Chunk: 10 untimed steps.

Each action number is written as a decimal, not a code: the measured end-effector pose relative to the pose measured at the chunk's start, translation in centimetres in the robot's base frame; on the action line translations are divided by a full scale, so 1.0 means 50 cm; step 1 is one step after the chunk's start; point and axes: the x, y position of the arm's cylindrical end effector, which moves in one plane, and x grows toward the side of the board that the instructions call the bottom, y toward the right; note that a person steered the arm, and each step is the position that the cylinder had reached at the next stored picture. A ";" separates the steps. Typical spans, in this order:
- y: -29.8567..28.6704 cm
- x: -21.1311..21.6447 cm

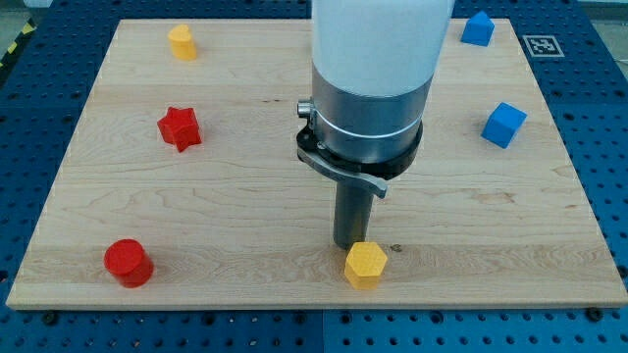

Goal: Place the green circle diagonal to the hexagon

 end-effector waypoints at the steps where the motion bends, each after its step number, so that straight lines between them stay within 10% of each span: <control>1: 0.000 0.000; 10: 0.002 -0.208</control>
